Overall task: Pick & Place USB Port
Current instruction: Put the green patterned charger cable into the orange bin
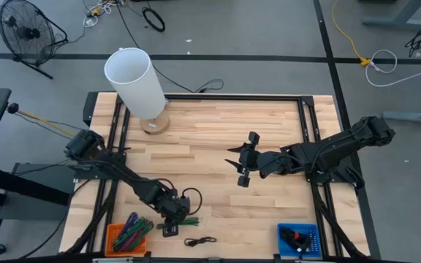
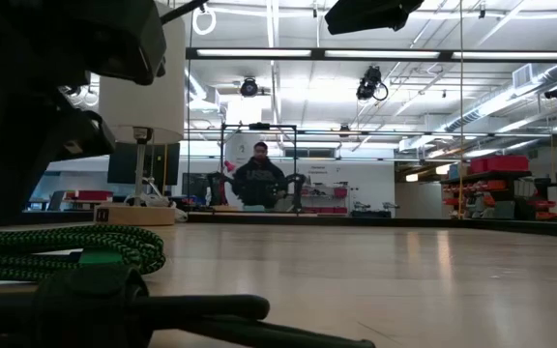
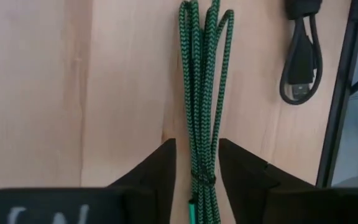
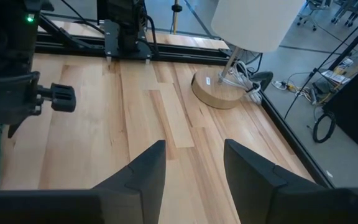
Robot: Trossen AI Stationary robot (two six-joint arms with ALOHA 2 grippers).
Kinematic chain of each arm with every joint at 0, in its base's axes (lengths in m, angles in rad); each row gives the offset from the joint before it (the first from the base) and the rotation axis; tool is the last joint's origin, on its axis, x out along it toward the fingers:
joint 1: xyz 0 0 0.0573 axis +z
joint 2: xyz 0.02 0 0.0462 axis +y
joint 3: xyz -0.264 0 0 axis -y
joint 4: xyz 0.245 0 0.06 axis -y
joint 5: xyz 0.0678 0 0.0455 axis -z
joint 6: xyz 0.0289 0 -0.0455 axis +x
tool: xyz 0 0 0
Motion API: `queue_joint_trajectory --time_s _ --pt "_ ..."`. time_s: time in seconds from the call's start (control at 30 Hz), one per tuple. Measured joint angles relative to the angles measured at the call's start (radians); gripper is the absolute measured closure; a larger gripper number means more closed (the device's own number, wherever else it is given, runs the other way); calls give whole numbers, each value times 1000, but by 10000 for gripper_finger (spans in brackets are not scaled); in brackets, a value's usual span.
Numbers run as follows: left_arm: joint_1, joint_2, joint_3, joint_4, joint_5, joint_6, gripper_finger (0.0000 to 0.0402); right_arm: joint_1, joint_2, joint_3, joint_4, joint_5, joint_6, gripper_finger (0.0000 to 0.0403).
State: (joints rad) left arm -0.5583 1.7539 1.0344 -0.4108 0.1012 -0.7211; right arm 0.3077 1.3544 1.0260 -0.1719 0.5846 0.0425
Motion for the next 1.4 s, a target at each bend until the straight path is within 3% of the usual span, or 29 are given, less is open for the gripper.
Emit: queue_joint_trajectory --time_s 0.3,0.9,1.03,1.2,1.4 --pt "-8 15 0 16 -9 -23 231 0 0 0 0 0 0 239" --pt "-30 92 5 35 -43 -48 232 0 0 0 -3 0 0 239" --pt "-33 93 4 28 -52 -96 274 0 0 0 -1 -2 0 239" --pt "-36 94 2 29 -90 -124 381 0 0 0 -1 -14 0 239" --pt "-39 71 0 44 -134 -139 385 0 0 0 0 -18 0 239"
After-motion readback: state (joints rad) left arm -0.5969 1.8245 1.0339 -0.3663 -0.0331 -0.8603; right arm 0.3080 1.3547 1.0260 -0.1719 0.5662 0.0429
